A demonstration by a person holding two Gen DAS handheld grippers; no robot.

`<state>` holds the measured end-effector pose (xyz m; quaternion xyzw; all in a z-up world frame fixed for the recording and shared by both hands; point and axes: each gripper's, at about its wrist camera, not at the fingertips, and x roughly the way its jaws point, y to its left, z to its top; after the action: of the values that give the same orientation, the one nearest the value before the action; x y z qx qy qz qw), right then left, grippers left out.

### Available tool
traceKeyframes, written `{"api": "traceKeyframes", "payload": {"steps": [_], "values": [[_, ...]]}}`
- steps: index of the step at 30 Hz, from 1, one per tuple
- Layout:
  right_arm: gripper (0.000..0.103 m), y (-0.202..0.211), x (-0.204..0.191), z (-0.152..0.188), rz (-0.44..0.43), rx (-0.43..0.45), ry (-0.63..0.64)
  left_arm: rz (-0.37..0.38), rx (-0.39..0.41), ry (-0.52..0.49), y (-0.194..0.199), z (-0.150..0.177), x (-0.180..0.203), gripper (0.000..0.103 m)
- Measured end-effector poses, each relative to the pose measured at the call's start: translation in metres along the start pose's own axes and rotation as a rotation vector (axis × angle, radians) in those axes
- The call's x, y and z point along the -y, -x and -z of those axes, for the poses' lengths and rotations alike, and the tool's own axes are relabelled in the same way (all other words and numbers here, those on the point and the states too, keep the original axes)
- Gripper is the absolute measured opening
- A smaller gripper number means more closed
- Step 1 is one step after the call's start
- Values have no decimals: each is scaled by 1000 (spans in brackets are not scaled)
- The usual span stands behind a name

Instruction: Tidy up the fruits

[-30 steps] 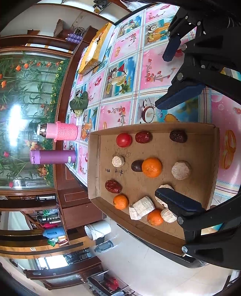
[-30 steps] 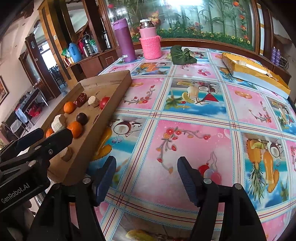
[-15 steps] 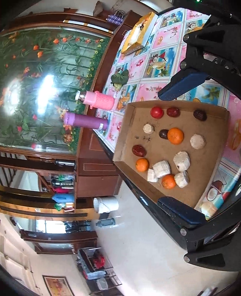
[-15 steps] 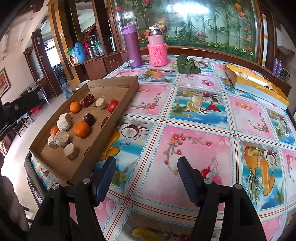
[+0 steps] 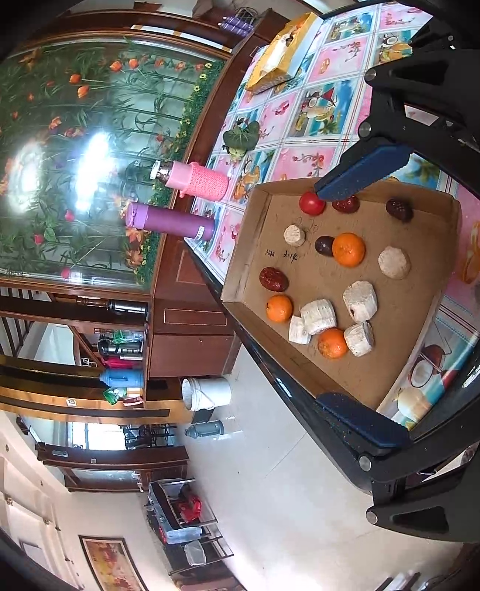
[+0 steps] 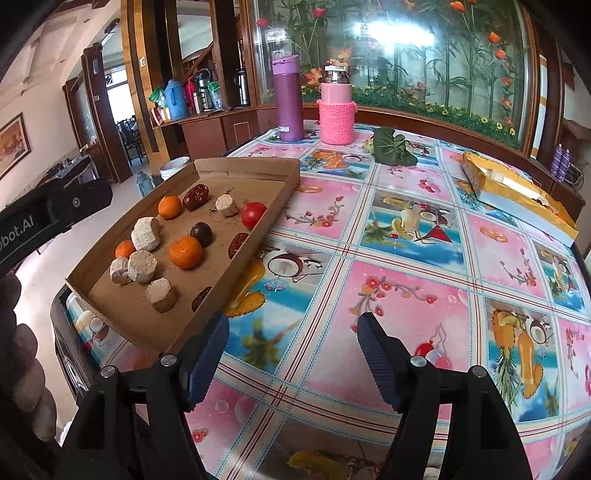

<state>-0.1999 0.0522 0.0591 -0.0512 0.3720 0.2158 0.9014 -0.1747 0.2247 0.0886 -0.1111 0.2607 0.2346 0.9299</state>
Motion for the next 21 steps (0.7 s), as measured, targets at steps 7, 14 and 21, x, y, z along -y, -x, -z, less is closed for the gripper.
{"api": "traceKeyframes", "payload": {"steps": [7,14,21], "values": [[79,2,-9,0,0,11,38,4,-49,-31,-8,3,3,103],[79,2,-15,1,-2,19,67,7,-84,-47,-16,7,6,103],[80,-1,-17,2,-8,14,73,5,-114,-53,-24,9,8,103]]}}
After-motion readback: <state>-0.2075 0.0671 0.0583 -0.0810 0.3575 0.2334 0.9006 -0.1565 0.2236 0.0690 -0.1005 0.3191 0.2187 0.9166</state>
